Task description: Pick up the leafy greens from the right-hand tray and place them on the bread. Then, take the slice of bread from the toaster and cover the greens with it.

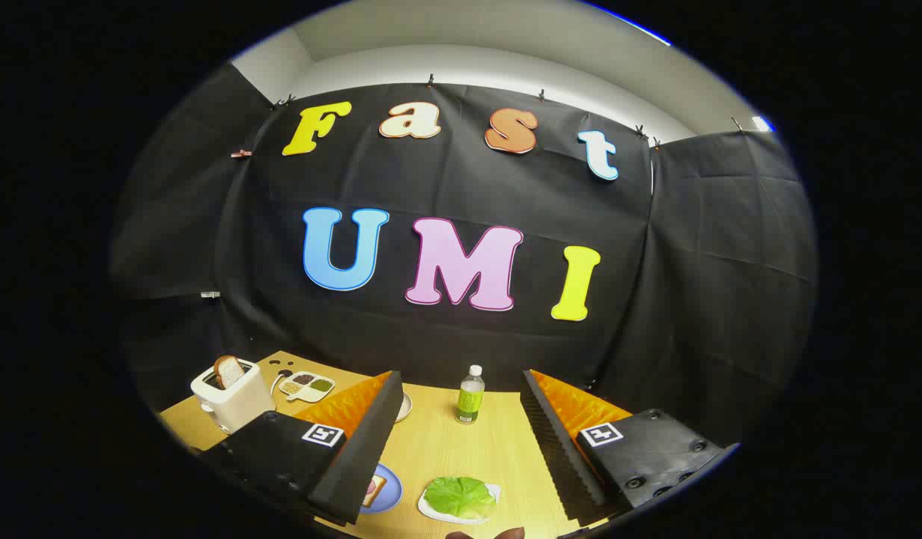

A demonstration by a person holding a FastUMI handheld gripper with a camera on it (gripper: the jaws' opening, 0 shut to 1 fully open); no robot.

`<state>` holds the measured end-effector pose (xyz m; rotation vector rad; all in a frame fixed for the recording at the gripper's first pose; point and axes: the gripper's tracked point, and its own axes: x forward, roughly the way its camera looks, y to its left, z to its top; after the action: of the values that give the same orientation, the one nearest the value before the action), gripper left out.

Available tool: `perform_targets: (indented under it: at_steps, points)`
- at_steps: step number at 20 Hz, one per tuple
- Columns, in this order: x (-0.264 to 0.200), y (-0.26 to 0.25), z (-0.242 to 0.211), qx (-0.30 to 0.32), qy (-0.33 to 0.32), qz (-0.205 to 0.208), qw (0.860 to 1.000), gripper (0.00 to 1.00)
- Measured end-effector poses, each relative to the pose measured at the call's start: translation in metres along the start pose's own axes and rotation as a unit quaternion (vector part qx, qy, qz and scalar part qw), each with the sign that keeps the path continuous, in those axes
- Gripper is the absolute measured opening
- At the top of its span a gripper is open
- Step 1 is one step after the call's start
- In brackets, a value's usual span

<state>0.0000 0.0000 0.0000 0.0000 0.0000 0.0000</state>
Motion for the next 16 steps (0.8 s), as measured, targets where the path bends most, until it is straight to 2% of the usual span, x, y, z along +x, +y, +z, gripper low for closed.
perform_targets:
  at_steps: [11,16]
  points:
    - [0.004,-0.009,-0.005,-0.008,0.005,0.009,1.0,0.98]
    - [0.014,-0.015,-0.018,-0.033,0.021,0.046,0.998,0.98]
